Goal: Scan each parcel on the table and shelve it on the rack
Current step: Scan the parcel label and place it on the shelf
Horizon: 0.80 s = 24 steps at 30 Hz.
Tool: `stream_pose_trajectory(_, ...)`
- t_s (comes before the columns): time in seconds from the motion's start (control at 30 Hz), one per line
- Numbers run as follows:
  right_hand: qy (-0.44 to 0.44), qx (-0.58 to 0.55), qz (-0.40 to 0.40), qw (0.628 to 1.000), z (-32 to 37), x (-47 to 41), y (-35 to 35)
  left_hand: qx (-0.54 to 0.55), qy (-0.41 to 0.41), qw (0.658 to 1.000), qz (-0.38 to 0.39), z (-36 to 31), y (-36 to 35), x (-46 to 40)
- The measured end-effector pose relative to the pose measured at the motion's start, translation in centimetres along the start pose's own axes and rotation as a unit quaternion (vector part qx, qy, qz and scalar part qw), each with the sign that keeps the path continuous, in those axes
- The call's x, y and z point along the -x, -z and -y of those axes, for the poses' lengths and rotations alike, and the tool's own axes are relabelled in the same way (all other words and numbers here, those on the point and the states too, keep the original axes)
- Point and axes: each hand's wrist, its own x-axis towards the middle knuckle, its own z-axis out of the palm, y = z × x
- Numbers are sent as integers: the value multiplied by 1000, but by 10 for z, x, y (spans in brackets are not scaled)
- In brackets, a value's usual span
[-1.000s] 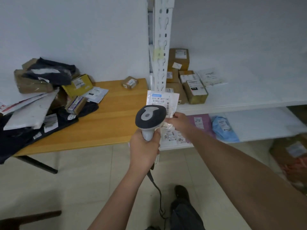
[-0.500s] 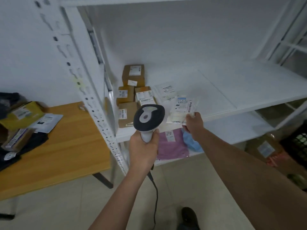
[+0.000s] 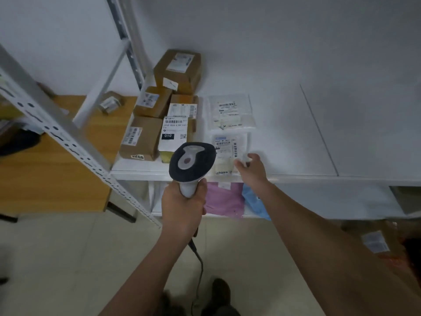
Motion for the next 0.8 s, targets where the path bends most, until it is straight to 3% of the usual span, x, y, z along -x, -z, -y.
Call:
stream_pose_trajectory(0.1,102,199,-44,974,-4,-3,-8,-14,13,1000,-8,5,-6,-11)
stream_pose_trajectory(0.17,203,263,-16,943,-10,-4,-14,-18,17,1000,-16,8,-8,-16)
stream_pose_trajectory(0.23,246,304,34,920,-16,-9,-21,-18,20,999,-24,11,-10,-20)
stream_pose_trajectory(0.43,252,297,48,920,-7,-34,-35,-20,39,998,-41,15,-12,-30)
stream_pose_trajectory(0.73,178,300,28,937,21,-40,-49,-26,39,997,-65,12,-1,-36)
stream_pose_trajectory(0.8,192,273,-12,943,28,-31,-44,-23,27,997,-68,8,7,-32)
